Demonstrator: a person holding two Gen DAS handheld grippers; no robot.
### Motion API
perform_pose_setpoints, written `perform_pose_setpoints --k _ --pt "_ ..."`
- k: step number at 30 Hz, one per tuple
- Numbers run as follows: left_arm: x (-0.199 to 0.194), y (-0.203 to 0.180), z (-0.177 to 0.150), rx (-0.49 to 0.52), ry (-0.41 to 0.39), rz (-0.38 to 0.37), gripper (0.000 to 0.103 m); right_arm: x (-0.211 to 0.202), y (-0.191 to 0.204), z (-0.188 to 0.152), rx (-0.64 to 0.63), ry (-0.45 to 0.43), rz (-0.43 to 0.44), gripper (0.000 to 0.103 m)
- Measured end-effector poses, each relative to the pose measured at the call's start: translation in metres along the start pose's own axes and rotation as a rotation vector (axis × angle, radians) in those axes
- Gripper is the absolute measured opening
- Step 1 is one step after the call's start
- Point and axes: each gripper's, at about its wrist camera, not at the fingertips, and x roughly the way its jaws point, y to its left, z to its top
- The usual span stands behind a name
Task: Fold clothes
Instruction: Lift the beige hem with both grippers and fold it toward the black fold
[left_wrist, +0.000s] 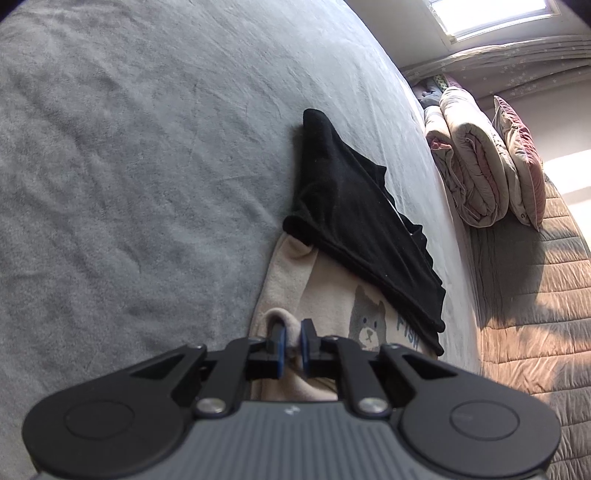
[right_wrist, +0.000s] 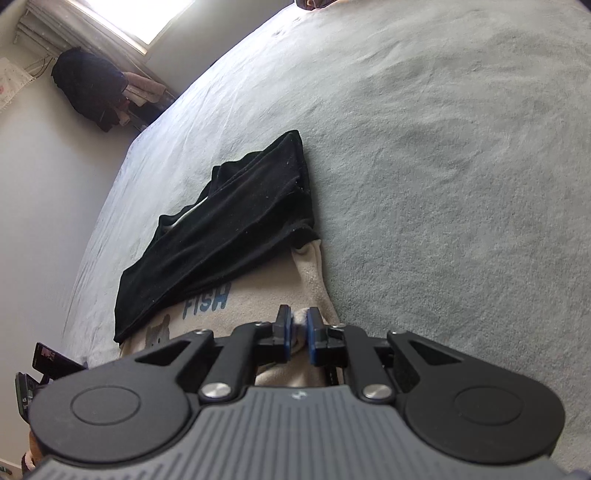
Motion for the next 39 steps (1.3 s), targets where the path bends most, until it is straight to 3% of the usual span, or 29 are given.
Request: perform_pose_setpoints --k 3,8,10,14,18,26,35,37,39 --pt "-0.002 -0.001 0.003 -0.025 -0.039 -0.036 0.014 -0.005 0.001 0.007 0.002 -0.042 0.023 0.018" --pt "-0.010 -0.010 0.010 0.019 -0.126 -0.025 0.022 -0.011 0.009 0.014 -0.067 -0.080 0.020 0.019" --pt "-0.011 -0.016 0.011 0.069 -0.132 -0.017 0.023 -0.012 0.015 0.013 -0.125 -0.078 0.000 0.019" --pt "-0.010 -0.033 0.007 0.222 -0.133 0.045 0.026 -0.007 0.025 0.004 -0.253 -0.047 -0.040 0.034" --pt "-0.006 -0.042 -0.002 0.366 -0.117 0.100 0.028 -0.001 0.035 -0.005 -0.373 -0.023 -0.079 0.034" --pt "0.006 -0.054 -0.017 0.551 -0.094 0.196 0.029 0.011 0.048 -0.026 -0.610 0.004 -0.169 0.034" --pt "0.013 -0.066 -0.032 0.680 -0.135 0.265 0.027 0.020 0.054 -0.035 -0.687 -0.034 -0.194 0.034" --pt "0.015 -0.066 -0.034 0.699 -0.143 0.276 0.024 0.021 0.055 -0.038 -0.699 -0.046 -0.200 0.031" --pt "0.016 -0.067 -0.036 0.718 -0.153 0.294 0.017 0.021 0.056 -0.040 -0.711 -0.057 -0.205 0.019"
